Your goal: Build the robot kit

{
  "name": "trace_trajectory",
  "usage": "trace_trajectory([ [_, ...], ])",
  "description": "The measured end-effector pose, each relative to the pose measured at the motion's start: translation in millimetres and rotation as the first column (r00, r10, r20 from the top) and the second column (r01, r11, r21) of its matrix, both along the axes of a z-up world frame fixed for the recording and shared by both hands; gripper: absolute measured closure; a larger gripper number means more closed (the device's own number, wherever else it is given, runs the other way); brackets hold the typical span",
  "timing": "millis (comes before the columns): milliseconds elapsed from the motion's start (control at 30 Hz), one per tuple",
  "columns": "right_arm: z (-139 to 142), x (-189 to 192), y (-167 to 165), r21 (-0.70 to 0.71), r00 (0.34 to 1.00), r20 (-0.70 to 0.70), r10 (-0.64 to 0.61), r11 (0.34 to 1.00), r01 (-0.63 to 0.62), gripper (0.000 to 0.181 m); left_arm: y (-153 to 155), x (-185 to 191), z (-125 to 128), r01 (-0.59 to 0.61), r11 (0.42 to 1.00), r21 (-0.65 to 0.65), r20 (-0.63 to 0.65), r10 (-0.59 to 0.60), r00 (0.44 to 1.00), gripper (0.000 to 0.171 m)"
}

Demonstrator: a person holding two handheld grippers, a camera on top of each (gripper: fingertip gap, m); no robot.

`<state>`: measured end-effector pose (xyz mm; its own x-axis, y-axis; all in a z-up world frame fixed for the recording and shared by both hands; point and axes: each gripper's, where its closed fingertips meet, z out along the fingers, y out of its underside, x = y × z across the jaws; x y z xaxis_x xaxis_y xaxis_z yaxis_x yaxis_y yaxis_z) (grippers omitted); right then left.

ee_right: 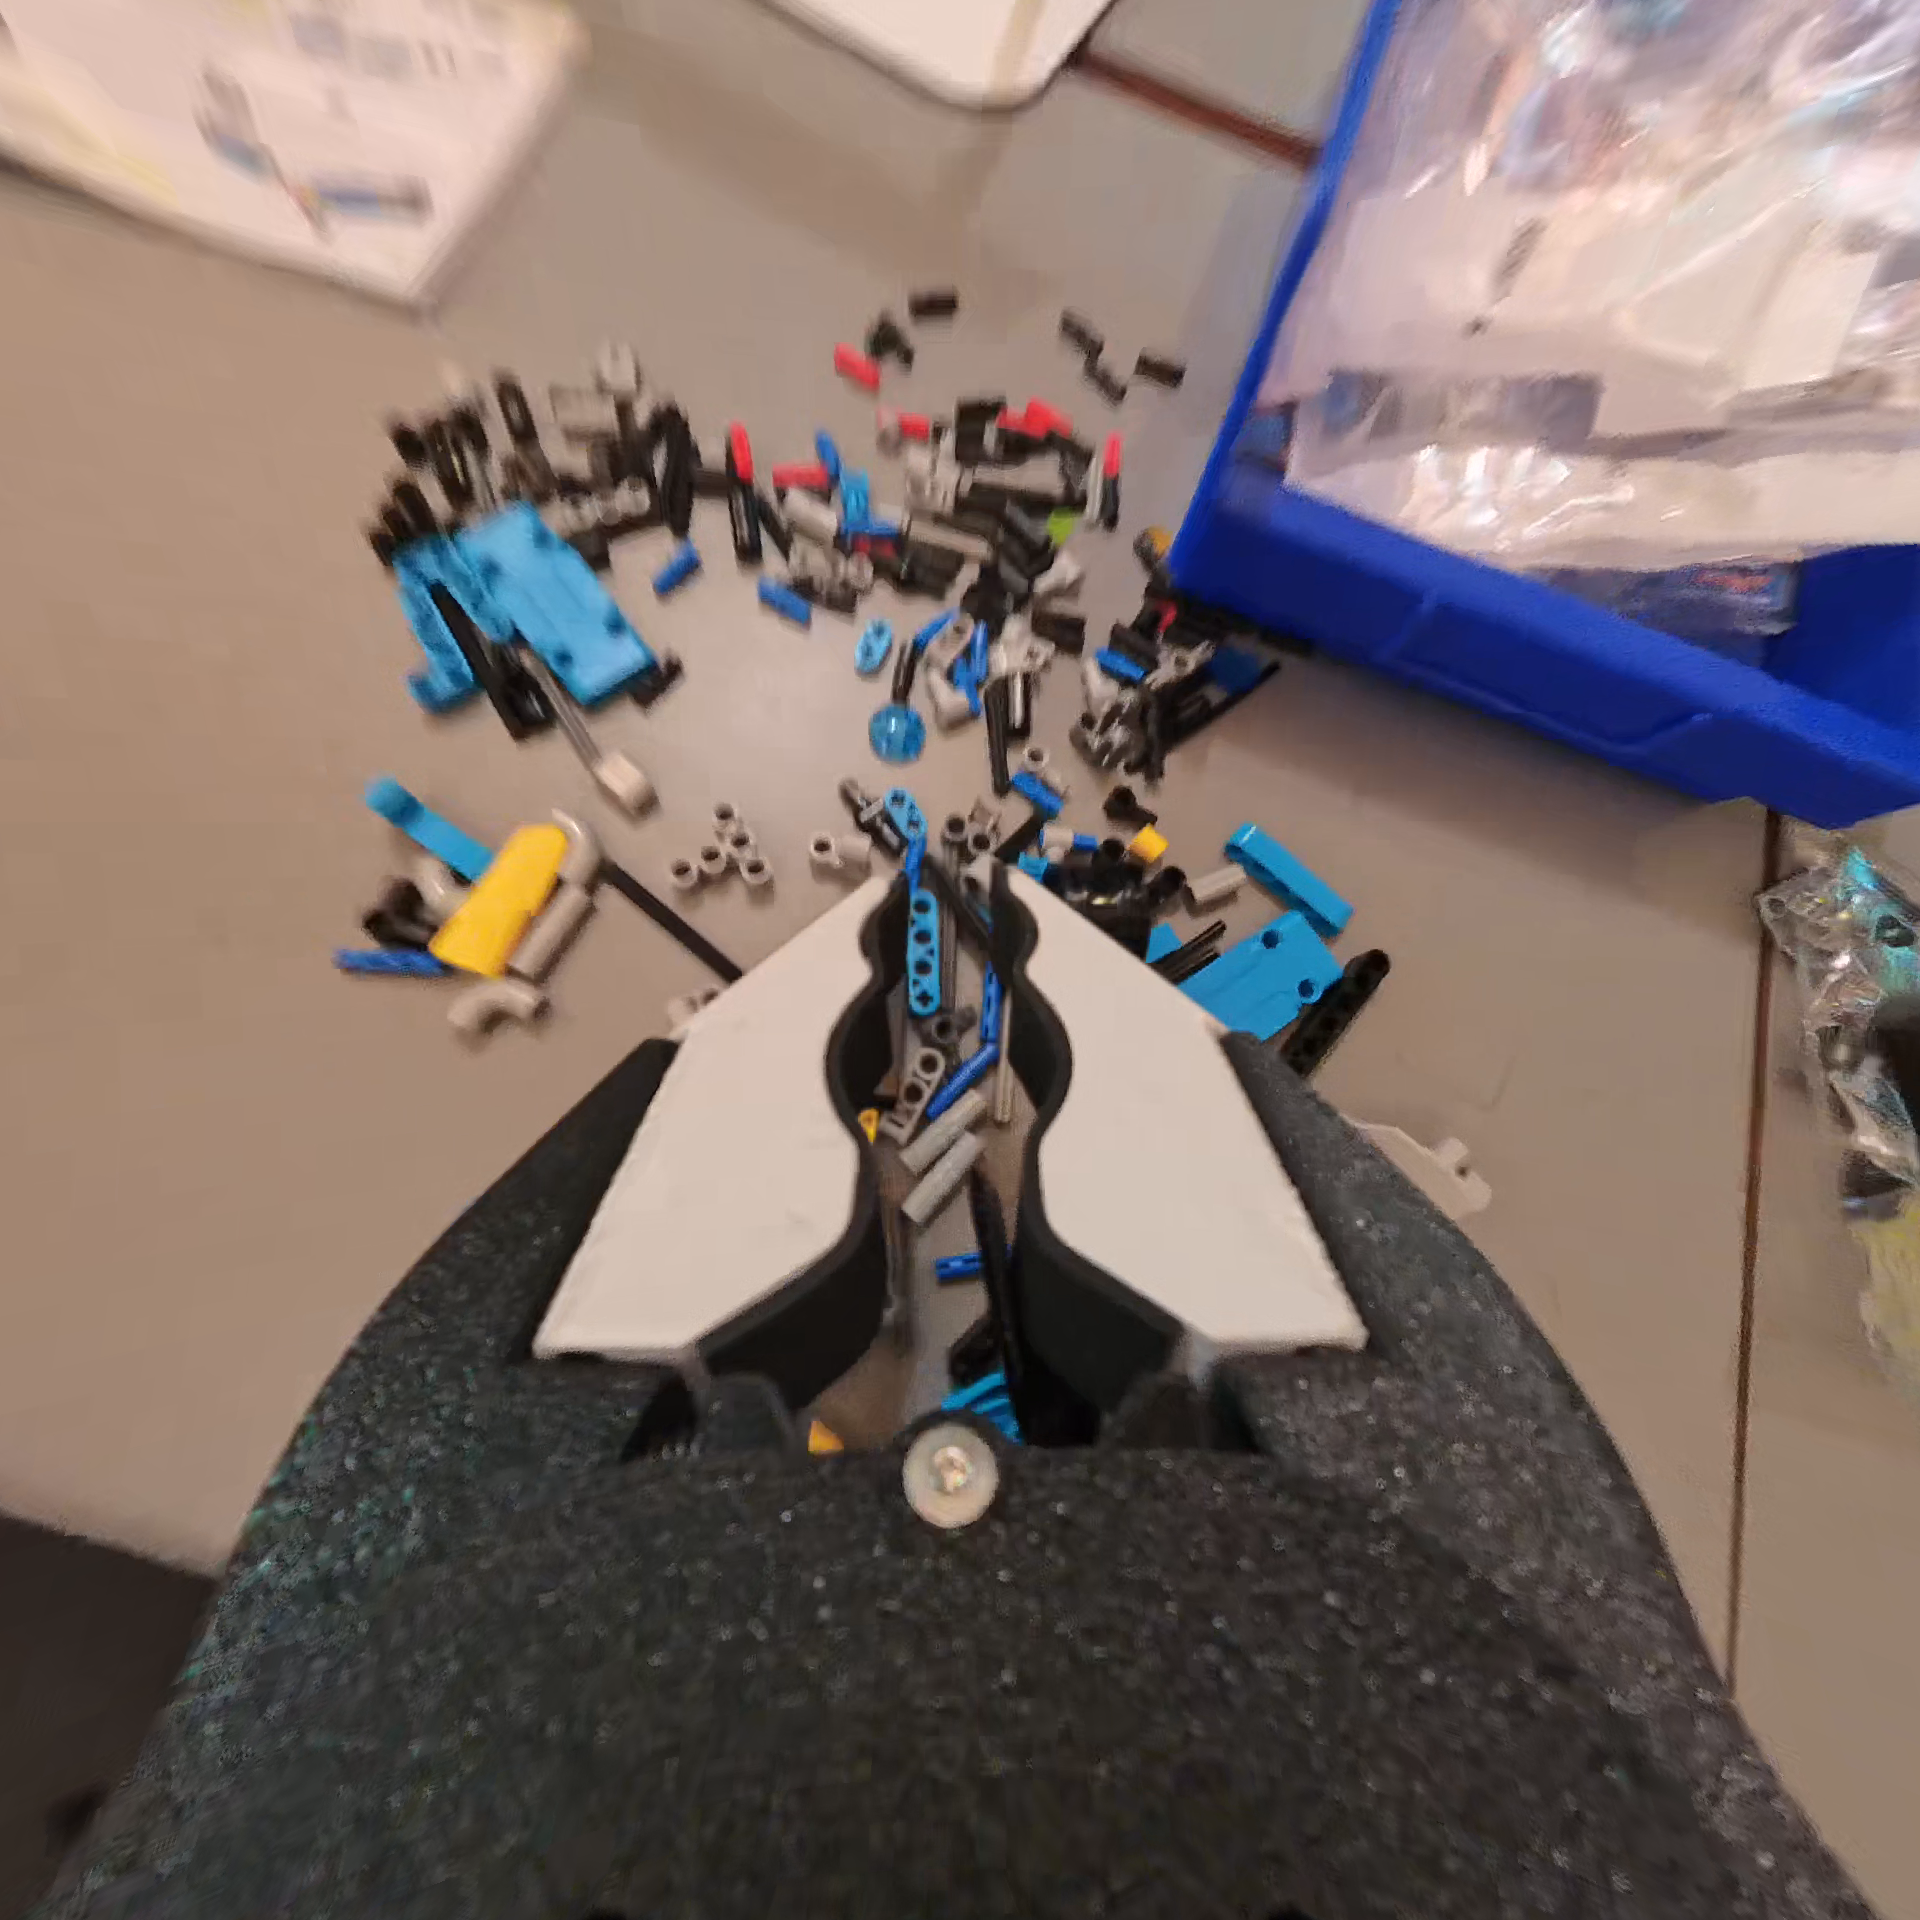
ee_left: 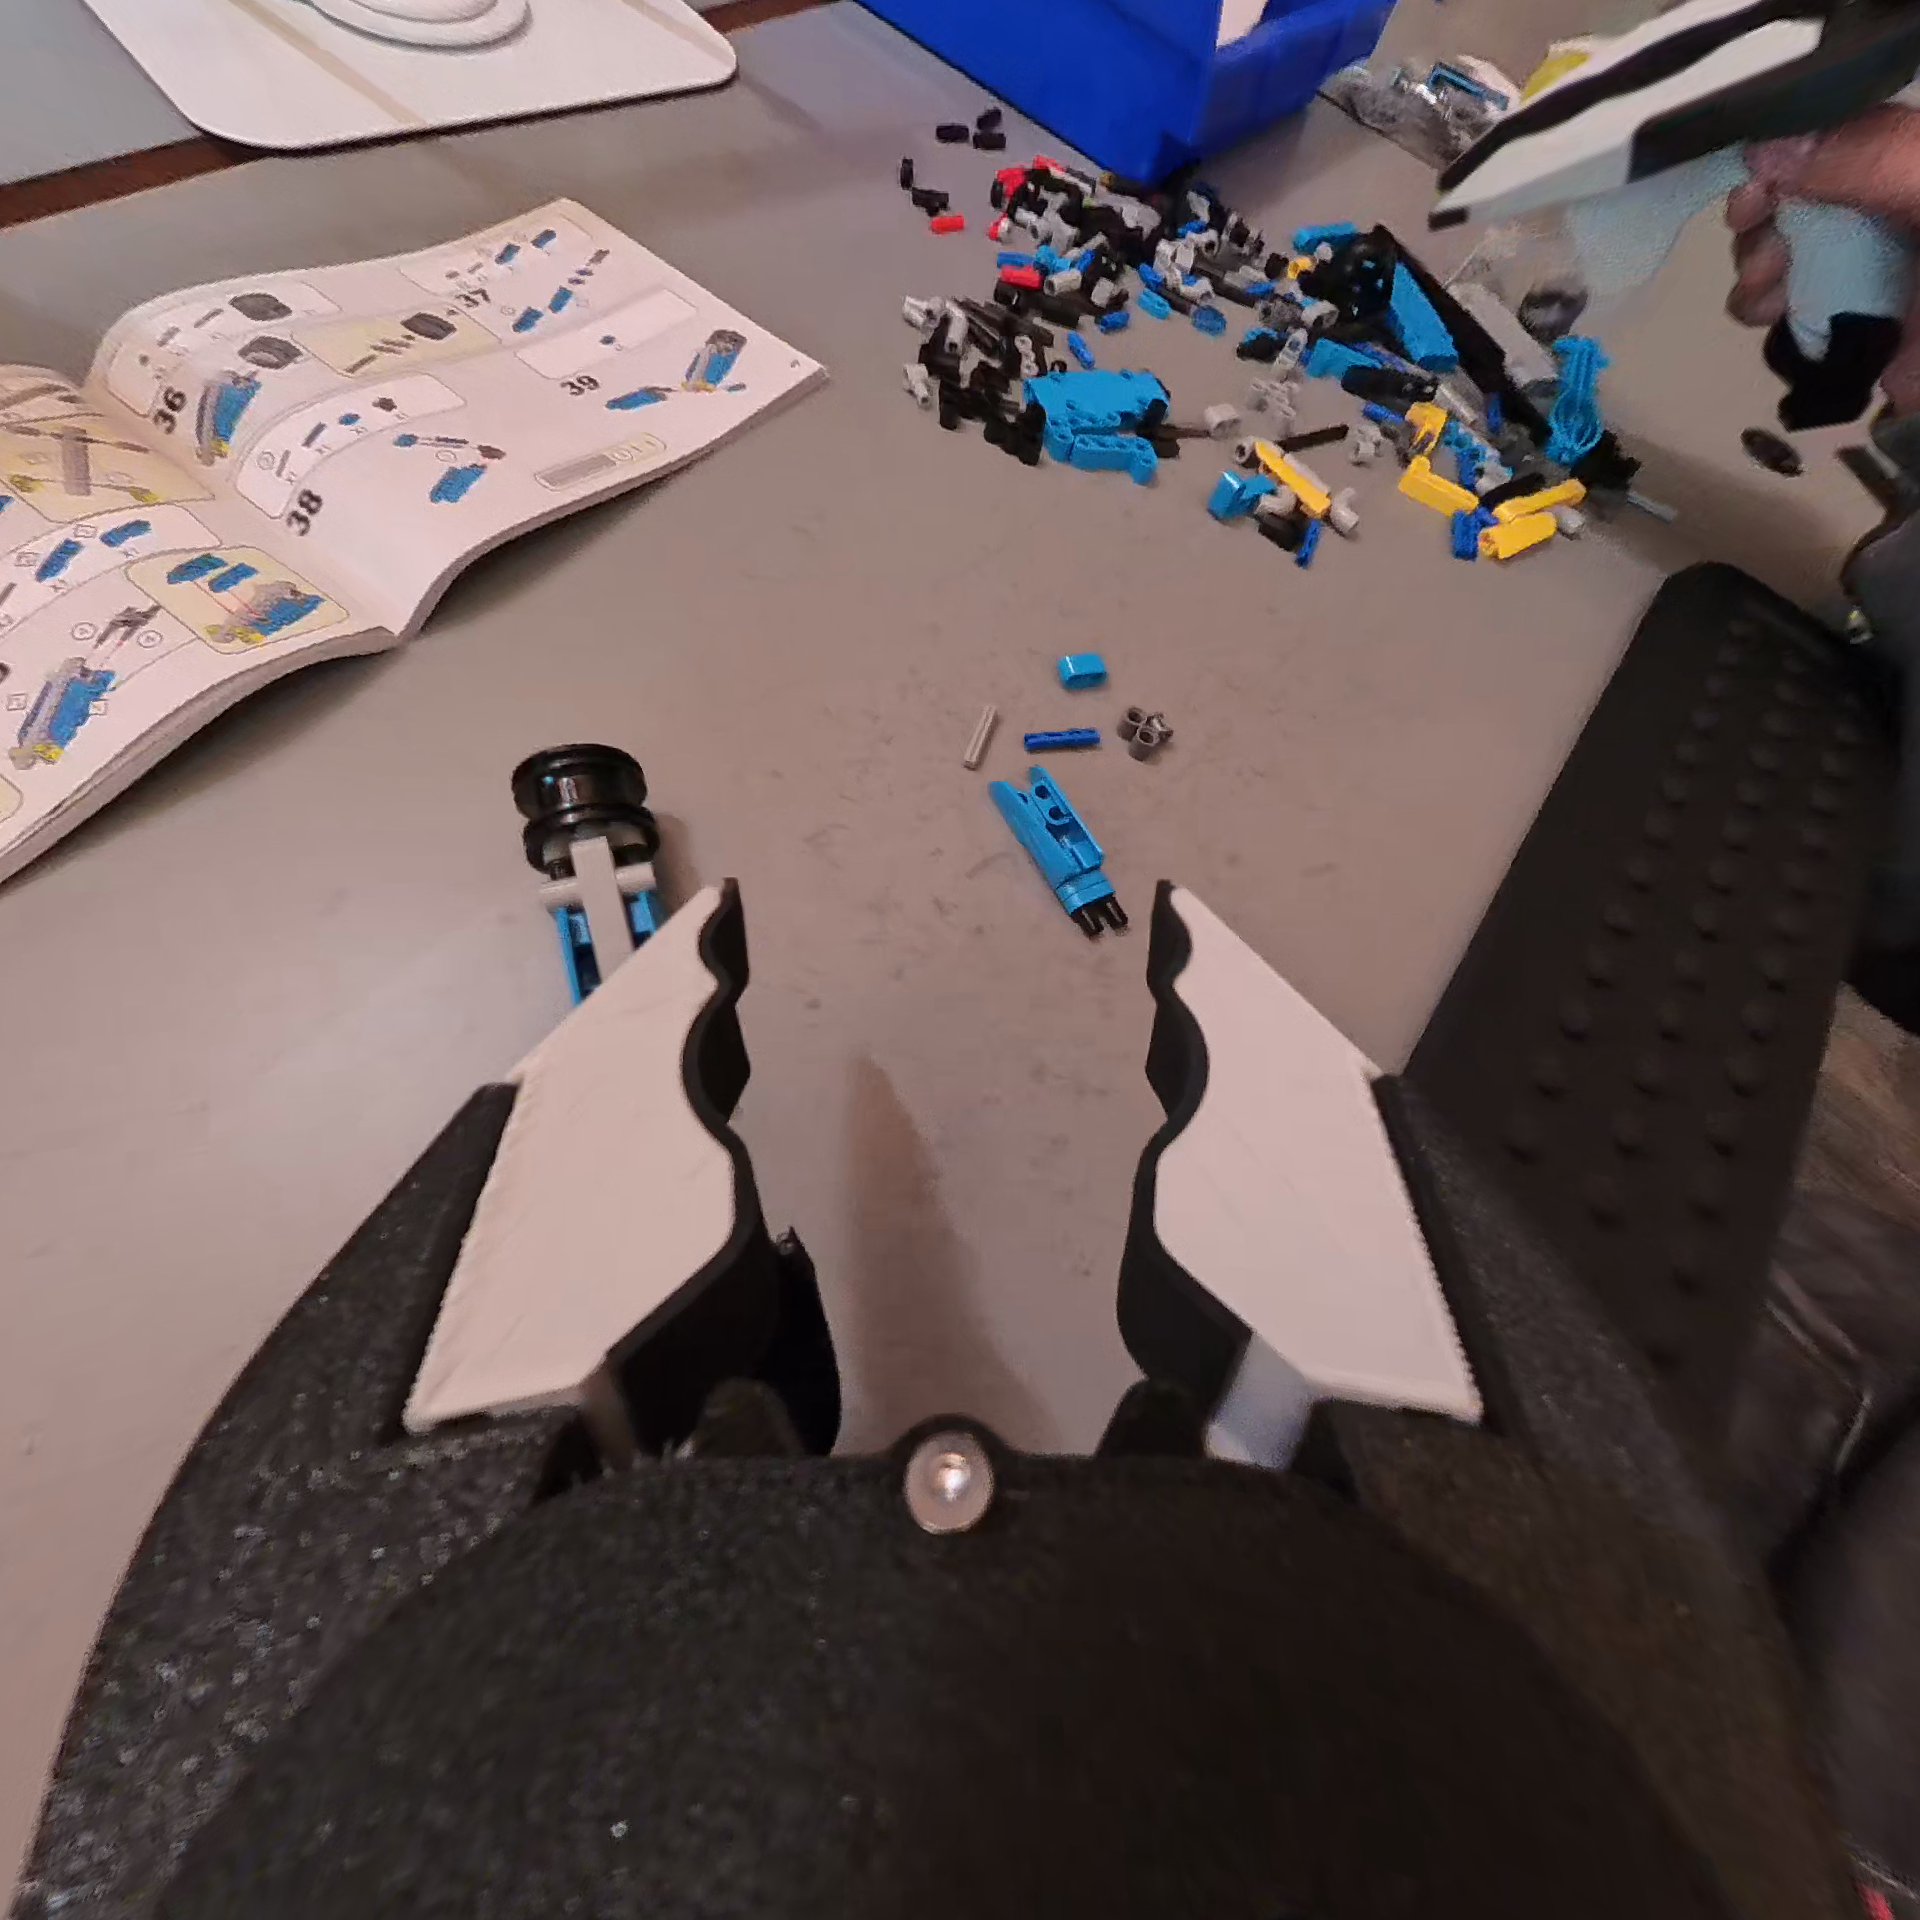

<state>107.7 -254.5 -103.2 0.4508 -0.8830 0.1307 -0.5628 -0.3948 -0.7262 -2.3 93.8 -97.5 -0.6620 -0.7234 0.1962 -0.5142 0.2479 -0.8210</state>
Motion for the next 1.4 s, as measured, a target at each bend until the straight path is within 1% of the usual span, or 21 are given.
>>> trace_trajectory([
  [100, 49, -5, 10, 0.254, 0.999, 0.041, -0.023, 0.967, 0.012, 0.153, 3, 1, 8, -0.01, 0.997, -0.071, -0.008, 0.01, 1.0, 0.093],
  [167, 79, -14, 20, 0.443, 0.999, 0.049, -0.013, 0.897, -0.01, 0.153, 9, 5, 14, -0.034, 0.992, -0.12, -0.012, 0.033, 0.999, 0.093],
  [200, 89, -18, 24, 0.498, 0.998, 0.055, -0.01, 0.867, -0.019, 0.153, 12, 7, 17, -0.043, 0.988, -0.151, -0.013, 0.042, 0.999, 0.094],
  [267, 91, -22, 22, 0.494, 0.998, 0.049, -0.036, 0.87, 0.007, 0.153, 19, 10, 26, -0.049, 0.976, -0.21, 0.004, 0.051, 0.999, 0.101],
  [367, 78, -22, 18, 0.347, 0.996, 0.031, -0.078, 0.936, 0.063, 0.153, 28, 13, 39, -0.055, 0.954, -0.296, 0.032, 0.067, 0.997, 0.112],
  [400, 75, -22, 22, 0.318, 0.997, 0.026, -0.076, 0.946, 0.064, 0.153, 29, 14, 42, -0.051, 0.943, -0.329, 0.035, 0.066, 0.997, 0.113],
  [467, 72, -23, 47, 0.368, 1.0, 0.019, -0.017, 0.93, 0.009, 0.152, 31, 17, 46, -0.061, 0.919, -0.389, 0.017, 0.073, 0.997, 0.112],
  [533, 68, -24, 83, 0.494, 0.998, -0.013, 0.068, 0.868, -0.052, 0.151, 38, 26, 46, -0.118, 0.897, -0.427, -0.015, 0.123, 0.992, 0.11],
  [567, 68, -23, 101, 0.561, 0.994, -0.017, 0.109, 0.824, -0.081, 0.147, 41, 29, 46, -0.137, 0.888, -0.439, -0.029, 0.138, 0.99, 0.11],
  [633, 70, -17, 138, 0.682, 0.981, 0.009, 0.194, 0.716, -0.148, 0.152, 47, 33, 53, -0.149, 0.87, -0.471, -0.01, 0.164, 0.986, 0.111],
  [733, 70, -15, 189, 0.753, 0.923, 0.001, 0.385, 0.607, -0.255, 0.157, 53, 32, 61, -0.146, 0.871, -0.469, 0.038, 0.185, 0.982, 0.111],
  [800, 83, -17, 214, 0.769, 0.878, 0.069, 0.474, 0.535, -0.35, 0.162, 51, 30, 60, -0.13, 0.899, -0.418, 0.072, 0.176, 0.982, 0.112],
  [867, 85, -14, 228, 0.706, 0.868, 0.149, 0.474, 0.563, -0.429, 0.159, 47, 29, 58, -0.118, 0.935, -0.335, 0.131, 0.17, 0.977, 0.112],
  [933, 70, -12, 235, 0.58, 0.863, 0.196, 0.465, 0.655, -0.485, 0.153, 46, 31, 53, -0.151, 0.958, -0.243, 0.18, 0.197, 0.964, 0.108],
  [1000, 51, -9, 241, 0.474, 0.871, 0.227, 0.436, 0.732, -0.49, 0.151, 53, 36, 47, -0.227, 0.957, -0.183, 0.222, 0.265, 0.938, 0.094],
  [1033, 40, -11, 244, 0.44, 0.869, 0.194, 0.456, 0.751, -0.492, 0.149, 56, 37, 46, -0.25, 0.954, -0.167, 0.248, 0.286, 0.925, 0.091],
  [1100, 26, -22, 253, 0.422, 0.843, 0.123, 0.524, 0.741, -0.523, 0.147, 62, 39, 44, -0.286, 0.944, -0.164, 0.269, 0.322, 0.908, 0.094],
  [1133, 24, -24, 254, 0.434, 0.838, 0.113, 0.535, 0.732, -0.526, 0.147, 63, 40, 40, -0.298, 0.94, -0.166, 0.237, 0.332, 0.913, 0.098],
  [1233, 18, -26, 252, 0.519, 0.841, 0.056, 0.538, 0.704, -0.485, 0.148, 53, 35, 22, -0.226, 0.957, -0.182, 0.089, 0.245, 0.966, 0.095],
  [1300, 14, -26, 246, 0.554, 0.848, 0.026, 0.529, 0.698, -0.453, 0.153, 49, 32, 13, -0.172, 0.954, -0.247, -0.016, 0.173, 0.985, 0.095],
  [1400, 2, -23, 239, 0.532, 0.855, -0.021, 0.518, 0.73, -0.429, 0.155, 48, 30, 5, -0.122, 0.935, -0.333, -0.137, 0.08, 0.987, 0.099],
])
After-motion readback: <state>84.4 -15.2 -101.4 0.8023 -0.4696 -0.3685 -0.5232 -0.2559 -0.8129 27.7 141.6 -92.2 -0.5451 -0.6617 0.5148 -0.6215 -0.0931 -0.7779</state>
